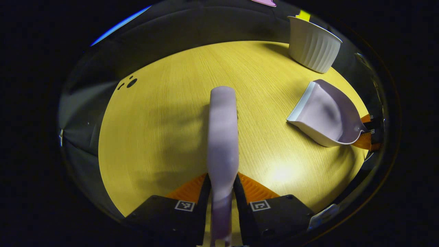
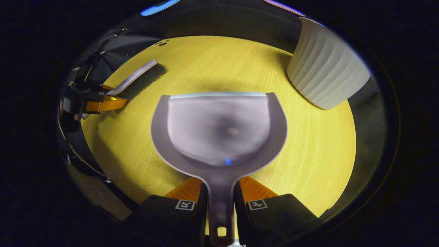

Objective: Pick up the small broom and dustpan from the desktop, sweep the trash into the dustpan with the broom, and then empty the trash into the garbage bin.

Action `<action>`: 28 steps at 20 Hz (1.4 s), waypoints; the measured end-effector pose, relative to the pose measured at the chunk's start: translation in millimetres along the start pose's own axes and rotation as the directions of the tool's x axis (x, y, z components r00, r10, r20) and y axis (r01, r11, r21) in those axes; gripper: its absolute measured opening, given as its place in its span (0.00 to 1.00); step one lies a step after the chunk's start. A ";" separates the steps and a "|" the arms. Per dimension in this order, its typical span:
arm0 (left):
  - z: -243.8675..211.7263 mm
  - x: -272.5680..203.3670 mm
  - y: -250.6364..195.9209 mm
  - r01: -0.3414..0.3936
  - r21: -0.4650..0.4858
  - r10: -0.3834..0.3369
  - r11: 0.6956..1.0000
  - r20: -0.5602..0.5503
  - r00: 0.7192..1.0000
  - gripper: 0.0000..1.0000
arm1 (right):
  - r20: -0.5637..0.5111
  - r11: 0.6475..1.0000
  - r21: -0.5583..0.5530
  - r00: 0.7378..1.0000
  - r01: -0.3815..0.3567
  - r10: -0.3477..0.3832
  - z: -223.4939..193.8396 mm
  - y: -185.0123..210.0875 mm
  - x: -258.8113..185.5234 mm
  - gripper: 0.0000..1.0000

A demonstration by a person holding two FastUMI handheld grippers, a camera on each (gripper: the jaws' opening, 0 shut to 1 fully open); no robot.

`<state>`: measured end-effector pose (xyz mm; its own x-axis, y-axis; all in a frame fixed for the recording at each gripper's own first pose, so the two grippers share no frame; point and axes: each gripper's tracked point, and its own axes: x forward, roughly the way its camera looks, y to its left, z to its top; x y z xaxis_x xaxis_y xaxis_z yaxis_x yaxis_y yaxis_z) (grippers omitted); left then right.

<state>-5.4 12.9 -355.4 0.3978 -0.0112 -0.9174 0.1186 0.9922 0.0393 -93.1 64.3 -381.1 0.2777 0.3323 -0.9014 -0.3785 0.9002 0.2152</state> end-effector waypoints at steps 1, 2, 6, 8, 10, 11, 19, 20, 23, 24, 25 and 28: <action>0.9 -4.9 2.5 -0.010 -0.003 0.010 1.000 0.013 1.000 0.48 | 0.010 1.000 0.009 1.000 -0.009 0.008 2.1 0.9 -7.0 0.42; 2.3 -15.5 4.9 -0.023 -0.006 0.023 1.000 0.042 0.999 0.43 | 0.035 1.000 0.013 0.999 -0.013 0.013 6.9 2.1 -24.3 0.43; 17.8 -56.4 11.0 -0.047 -0.004 0.047 0.999 0.173 0.984 0.54 | 0.166 0.998 0.039 0.985 -0.046 0.039 33.3 10.3 -74.0 0.47; 38.7 -82.1 12.7 -0.048 -0.020 0.052 0.999 0.279 0.959 0.46 | 0.271 0.998 0.036 0.962 -0.055 0.043 58.5 16.5 -102.5 0.47; 69.5 -120.2 10.3 -0.019 -0.054 0.040 0.998 0.414 0.910 0.54 | 0.407 0.998 0.030 0.913 -0.056 0.039 93.4 23.9 -137.4 0.47; 85.2 -141.2 7.8 0.003 -0.064 0.028 0.998 0.477 0.879 0.54 | 0.468 0.998 0.028 0.883 -0.051 0.032 109.4 26.8 -153.5 0.47; 170.0 -254.1 -1.4 0.083 -0.012 -0.044 0.997 0.768 0.639 0.54 | 0.777 0.995 0.063 0.623 0.073 -0.095 195.8 23.1 -266.7 0.49; 174.9 -260.2 -4.8 0.086 -0.006 -0.050 0.996 0.777 0.627 0.54 | 0.788 0.993 0.070 0.606 0.090 -0.111 198.6 19.4 -274.5 0.49; 178.3 -262.1 -12.1 0.088 -0.018 -0.042 0.996 0.771 0.636 0.54 | 0.795 0.992 0.071 0.595 0.103 -0.119 196.9 11.1 -284.3 0.52; 179.6 -262.8 -14.3 0.088 -0.031 -0.032 0.996 0.771 0.636 0.54 | 0.794 0.992 0.073 0.596 0.099 -0.118 195.1 6.0 -285.1 0.54; 181.1 -265.3 -19.3 0.087 -0.043 -0.022 0.995 0.774 0.633 0.54 | 0.798 0.993 0.075 0.592 0.093 -0.116 196.2 -0.1 -286.6 0.54; 183.0 -271.8 -31.6 0.074 -0.089 0.021 0.993 0.770 0.637 0.54 | 0.806 0.995 0.064 0.584 0.076 -0.097 197.1 -16.1 -287.4 0.54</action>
<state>49.2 -38.2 -34.8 0.9569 -0.0818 -0.2787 0.0665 0.9957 -0.0638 7.2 9.8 -51.5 0.9103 0.3338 -0.2448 -0.2987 0.9391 0.1700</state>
